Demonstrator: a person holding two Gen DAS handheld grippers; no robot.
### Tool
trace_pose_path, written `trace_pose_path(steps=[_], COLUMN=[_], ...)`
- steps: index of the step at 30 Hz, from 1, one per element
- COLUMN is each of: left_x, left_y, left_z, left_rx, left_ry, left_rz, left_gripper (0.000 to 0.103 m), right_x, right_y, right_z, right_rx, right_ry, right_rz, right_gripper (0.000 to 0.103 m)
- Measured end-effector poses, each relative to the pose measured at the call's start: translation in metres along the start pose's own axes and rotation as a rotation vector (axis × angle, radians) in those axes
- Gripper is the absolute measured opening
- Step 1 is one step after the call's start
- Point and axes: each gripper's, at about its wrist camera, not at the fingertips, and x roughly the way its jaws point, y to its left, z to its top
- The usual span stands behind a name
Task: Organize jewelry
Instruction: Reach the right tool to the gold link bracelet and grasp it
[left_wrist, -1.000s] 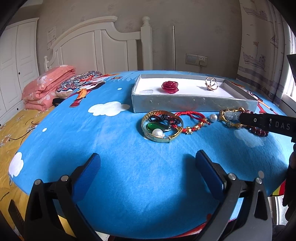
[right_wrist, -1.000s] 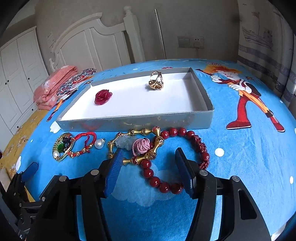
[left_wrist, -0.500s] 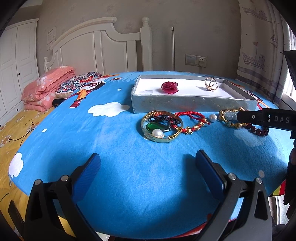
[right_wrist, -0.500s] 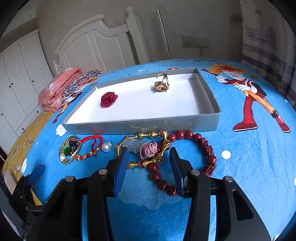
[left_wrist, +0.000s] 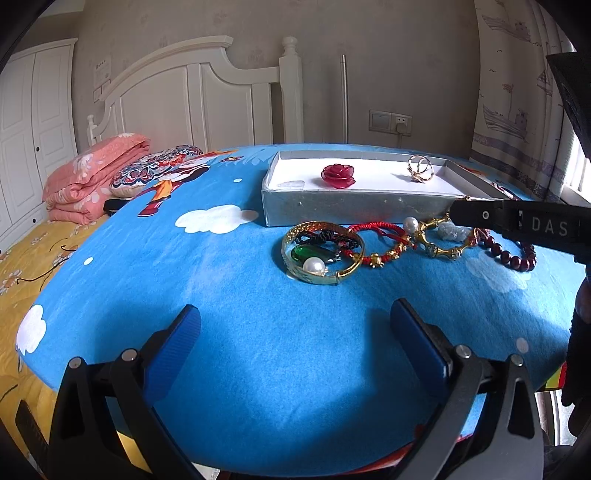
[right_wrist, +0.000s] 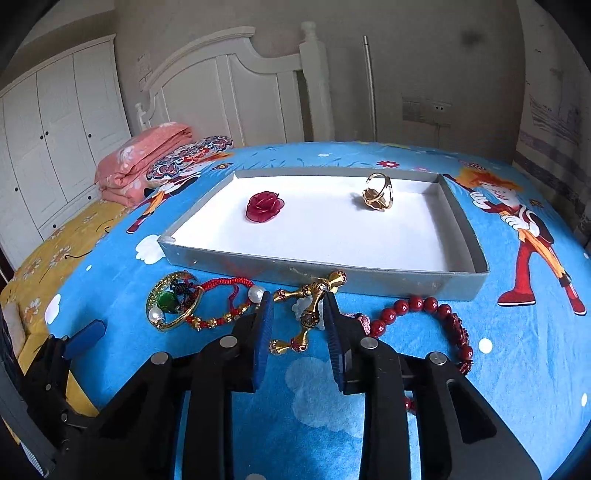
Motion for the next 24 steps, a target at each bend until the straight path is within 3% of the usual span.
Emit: trace_pose_path(steps=[3, 8, 9, 17, 20, 24], left_x=[0.000, 0.000, 0.000, -0.001, -0.003, -0.002], left_y=[0.000, 0.000, 0.000, 0.000, 0.000, 0.004], left_z=[0.000, 0.000, 0.000, 0.004, 0.008, 0.020], left_rx=[0.000, 0.000, 0.000, 0.000, 0.003, -0.037], left_ry=[-0.001, -0.003, -0.002, 0.031, 0.033, 0.050], left_rz=[-0.001, -0.001, -0.001, 0.003, 0.019, -0.013], left_gripper=[0.100, 0.100, 0.100, 0.099, 0.094, 0.083], right_x=[0.009, 0.013, 0.013, -0.021, -0.039, -0.047], right_y=[-0.004, 0.001, 0.002, 0.005, 0.001, -0.004], right_z=[-0.001, 0.001, 0.001, -0.003, -0.006, -0.014], right_rx=[0.024, 0.008, -0.001, -0.043, -0.046, -0.041], right_ry=[0.037, 0.046, 0.041, -0.084, -0.126, -0.123], right_rz=[-0.018, -0.049, -0.061, -0.047, -0.017, 0.005], right_gripper=[0.020, 0.018, 0.012, 0.012, 0.012, 0.012])
